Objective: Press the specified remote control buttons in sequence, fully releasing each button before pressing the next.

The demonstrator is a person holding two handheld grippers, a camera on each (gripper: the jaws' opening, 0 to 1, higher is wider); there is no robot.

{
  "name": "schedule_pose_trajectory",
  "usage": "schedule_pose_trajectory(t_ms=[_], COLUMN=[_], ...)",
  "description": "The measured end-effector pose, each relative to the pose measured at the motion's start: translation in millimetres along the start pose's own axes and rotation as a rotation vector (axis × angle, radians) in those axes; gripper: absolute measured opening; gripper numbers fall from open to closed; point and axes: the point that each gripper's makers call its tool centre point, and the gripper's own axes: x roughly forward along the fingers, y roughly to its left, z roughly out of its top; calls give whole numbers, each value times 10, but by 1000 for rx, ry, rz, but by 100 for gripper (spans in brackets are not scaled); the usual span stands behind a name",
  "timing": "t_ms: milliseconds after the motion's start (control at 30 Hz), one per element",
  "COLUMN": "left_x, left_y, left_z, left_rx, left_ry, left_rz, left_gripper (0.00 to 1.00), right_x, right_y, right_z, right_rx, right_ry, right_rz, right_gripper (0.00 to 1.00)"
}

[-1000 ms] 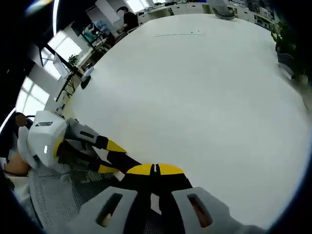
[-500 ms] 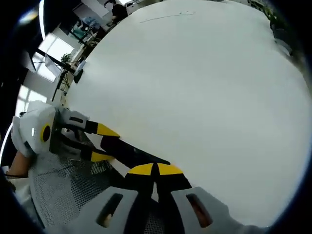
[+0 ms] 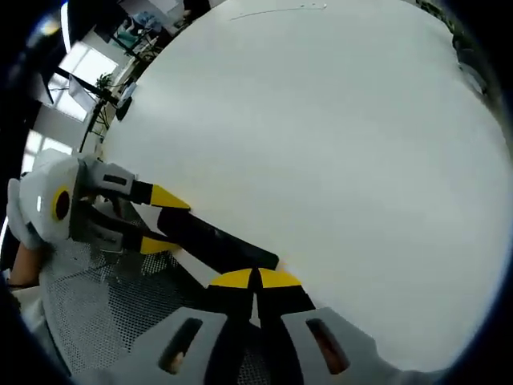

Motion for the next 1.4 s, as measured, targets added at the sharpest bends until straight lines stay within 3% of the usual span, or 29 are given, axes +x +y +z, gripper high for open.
schedule_pose_trajectory(t_ms=[1400], left_x=[-13], left_y=[-27], left_z=[16], left_rx=[-11], left_ry=[6], left_rz=[8], left_gripper=[25], right_x=[12], right_y=[14], right_z=[-22], right_rx=[-25], right_ry=[15], right_rz=[-15], right_gripper=[0])
